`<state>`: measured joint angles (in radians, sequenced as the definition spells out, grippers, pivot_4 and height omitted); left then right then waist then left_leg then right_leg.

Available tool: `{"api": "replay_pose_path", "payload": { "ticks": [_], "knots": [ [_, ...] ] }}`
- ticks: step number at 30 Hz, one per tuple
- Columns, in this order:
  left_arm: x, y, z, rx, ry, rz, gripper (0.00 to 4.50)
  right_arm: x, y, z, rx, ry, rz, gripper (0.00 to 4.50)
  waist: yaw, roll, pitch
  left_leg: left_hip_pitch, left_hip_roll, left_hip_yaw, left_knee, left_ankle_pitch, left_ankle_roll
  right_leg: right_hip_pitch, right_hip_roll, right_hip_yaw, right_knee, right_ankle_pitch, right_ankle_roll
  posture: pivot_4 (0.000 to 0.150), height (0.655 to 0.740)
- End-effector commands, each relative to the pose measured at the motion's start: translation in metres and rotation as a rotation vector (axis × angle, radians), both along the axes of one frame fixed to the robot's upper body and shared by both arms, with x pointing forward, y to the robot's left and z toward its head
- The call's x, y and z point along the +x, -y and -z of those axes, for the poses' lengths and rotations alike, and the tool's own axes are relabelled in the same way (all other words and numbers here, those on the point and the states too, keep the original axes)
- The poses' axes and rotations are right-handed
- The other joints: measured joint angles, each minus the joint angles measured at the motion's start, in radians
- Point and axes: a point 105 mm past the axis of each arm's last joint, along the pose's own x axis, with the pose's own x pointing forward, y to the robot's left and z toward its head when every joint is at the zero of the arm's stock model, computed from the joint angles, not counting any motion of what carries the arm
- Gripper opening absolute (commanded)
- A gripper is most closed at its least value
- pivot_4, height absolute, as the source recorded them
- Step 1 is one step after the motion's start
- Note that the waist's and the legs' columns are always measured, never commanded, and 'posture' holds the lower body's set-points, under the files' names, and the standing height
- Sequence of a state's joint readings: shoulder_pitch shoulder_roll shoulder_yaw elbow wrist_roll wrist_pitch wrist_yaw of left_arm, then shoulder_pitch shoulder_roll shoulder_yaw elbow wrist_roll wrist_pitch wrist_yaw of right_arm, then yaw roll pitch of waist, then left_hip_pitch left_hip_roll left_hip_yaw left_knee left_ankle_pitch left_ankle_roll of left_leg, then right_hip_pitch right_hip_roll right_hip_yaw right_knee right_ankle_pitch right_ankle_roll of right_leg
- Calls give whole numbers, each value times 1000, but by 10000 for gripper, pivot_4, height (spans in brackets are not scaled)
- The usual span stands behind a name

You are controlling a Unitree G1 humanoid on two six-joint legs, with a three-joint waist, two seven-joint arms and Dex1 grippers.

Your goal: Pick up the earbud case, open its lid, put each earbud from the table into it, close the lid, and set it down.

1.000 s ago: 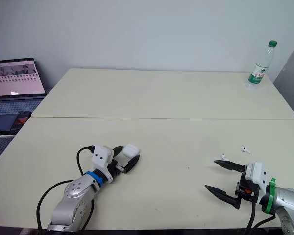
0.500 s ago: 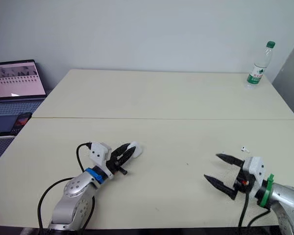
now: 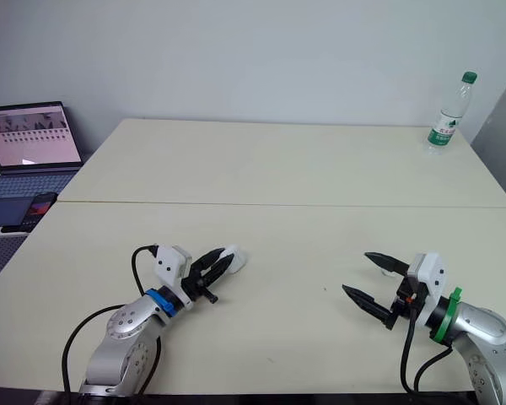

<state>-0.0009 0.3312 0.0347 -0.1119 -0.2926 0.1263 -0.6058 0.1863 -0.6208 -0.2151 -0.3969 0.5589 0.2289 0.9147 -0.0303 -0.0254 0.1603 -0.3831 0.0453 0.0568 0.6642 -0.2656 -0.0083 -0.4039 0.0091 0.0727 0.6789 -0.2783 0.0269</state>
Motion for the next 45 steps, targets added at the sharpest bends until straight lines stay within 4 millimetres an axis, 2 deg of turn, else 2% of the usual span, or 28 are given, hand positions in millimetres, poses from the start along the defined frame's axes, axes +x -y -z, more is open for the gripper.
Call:
{"api": "replay_pose_path", "payload": {
  "ticks": [1,13,19,22,29,31,37,41,45],
  "knots": [
    [-5,-5,15,-6,-93,3,11598,-1,-2,-7,-6,44,-11,45000,0,0,0,0,0,0,0,0,0,0,0,0,0,0,0,1500,7362],
    [-13,4,17,-133,-232,42,11598,-1,0,-6,-11,54,-5,45000,-1,0,0,-1,0,0,0,0,0,0,0,0,-1,-1,0,1500,7362],
    [-13,-6,16,-92,-209,22,11598,-1,1,-5,-17,54,-6,45000,0,0,0,0,0,0,0,0,0,0,0,0,-1,-1,-1,1500,7362],
    [-11,-12,13,-62,-179,5,17422,-1,0,-4,-15,54,-8,45000,0,-1,1,0,0,0,0,0,0,0,0,0,-1,-1,-1,1500,7362],
    [-12,-20,15,-5,-155,-16,40190,-1,-1,-2,-12,51,-10,45000,0,-3,2,-1,1,0,-1,0,0,-1,0,0,-1,-1,-1,1500,7362],
    [-14,-19,16,0,-156,-3,44643,-1,-1,-1,-12,51,-9,45000,0,-3,2,-1,1,0,-1,0,0,-1,0,0,-1,-1,-1,1500,7362],
    [-22,-23,9,0,-125,0,44643,-2,0,-1,-14,55,0,45000,-1,-3,2,-1,1,0,-1,0,0,-1,0,-1,-1,-1,-2,1500,7362],
    [-13,-32,-3,-5,-51,-75,44643,-7,-1,-5,26,57,-28,45000,0,-4,3,-2,1,-1,-1,0,0,-1,-1,-1,-1,-2,-2,1500,7362],
    [-5,-33,1,39,-31,-108,44643,-12,-2,-7,41,59,-62,45000,0,-5,3,-2,1,-1,-1,0,0,-1,-1,-1,-1,-2,-2,1500,7362]
  ]
}}
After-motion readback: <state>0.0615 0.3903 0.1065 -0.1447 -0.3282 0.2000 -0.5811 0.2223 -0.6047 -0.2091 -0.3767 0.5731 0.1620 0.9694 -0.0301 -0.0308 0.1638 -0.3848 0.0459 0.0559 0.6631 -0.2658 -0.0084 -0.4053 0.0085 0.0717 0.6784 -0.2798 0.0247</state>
